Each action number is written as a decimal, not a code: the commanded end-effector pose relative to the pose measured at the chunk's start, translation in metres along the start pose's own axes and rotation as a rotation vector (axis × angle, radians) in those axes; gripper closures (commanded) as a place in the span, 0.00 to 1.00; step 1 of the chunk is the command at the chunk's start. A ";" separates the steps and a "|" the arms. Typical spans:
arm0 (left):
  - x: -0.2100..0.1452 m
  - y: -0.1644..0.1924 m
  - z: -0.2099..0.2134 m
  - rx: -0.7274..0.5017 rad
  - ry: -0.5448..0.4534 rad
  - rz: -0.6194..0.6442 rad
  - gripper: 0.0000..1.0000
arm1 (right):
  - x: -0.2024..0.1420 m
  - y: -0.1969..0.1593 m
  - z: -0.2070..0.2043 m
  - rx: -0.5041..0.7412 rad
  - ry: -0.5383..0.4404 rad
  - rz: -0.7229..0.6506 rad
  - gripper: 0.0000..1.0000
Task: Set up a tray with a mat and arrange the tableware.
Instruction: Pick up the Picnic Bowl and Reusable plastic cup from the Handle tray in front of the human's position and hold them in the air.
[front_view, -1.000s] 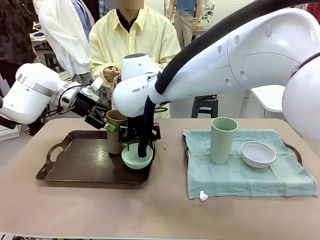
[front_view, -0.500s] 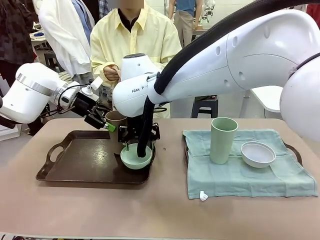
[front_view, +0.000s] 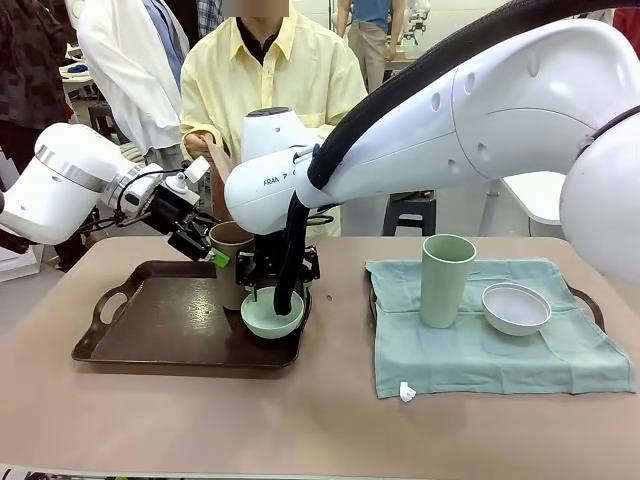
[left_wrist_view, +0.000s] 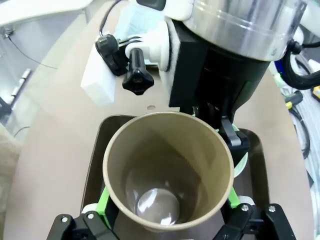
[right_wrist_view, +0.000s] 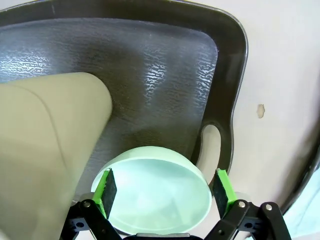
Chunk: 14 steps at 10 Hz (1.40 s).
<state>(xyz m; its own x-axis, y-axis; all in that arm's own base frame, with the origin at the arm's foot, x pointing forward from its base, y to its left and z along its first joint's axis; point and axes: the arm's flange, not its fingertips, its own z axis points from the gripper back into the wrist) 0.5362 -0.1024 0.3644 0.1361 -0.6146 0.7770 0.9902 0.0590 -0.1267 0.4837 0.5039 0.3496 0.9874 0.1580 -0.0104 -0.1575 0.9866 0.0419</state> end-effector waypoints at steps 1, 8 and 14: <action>0.000 0.000 0.000 0.012 -0.039 -0.020 0.00 | 0.000 0.000 0.000 0.001 0.000 0.000 0.00; -0.035 0.020 -0.003 0.020 0.001 0.054 0.00 | 0.001 -0.001 -0.002 0.007 0.006 -0.009 0.00; -0.051 0.018 -0.011 -0.044 -0.123 -0.003 0.00 | -0.012 -0.010 -0.005 0.003 0.014 -0.033 0.00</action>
<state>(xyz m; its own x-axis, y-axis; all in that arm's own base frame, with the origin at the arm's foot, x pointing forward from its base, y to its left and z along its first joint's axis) 0.5434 -0.0823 0.3210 0.1536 -0.5444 0.8247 0.9867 0.0402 -0.1573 0.4833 0.5015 0.3450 0.9880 0.1536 -0.0177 -0.1529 0.9876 0.0358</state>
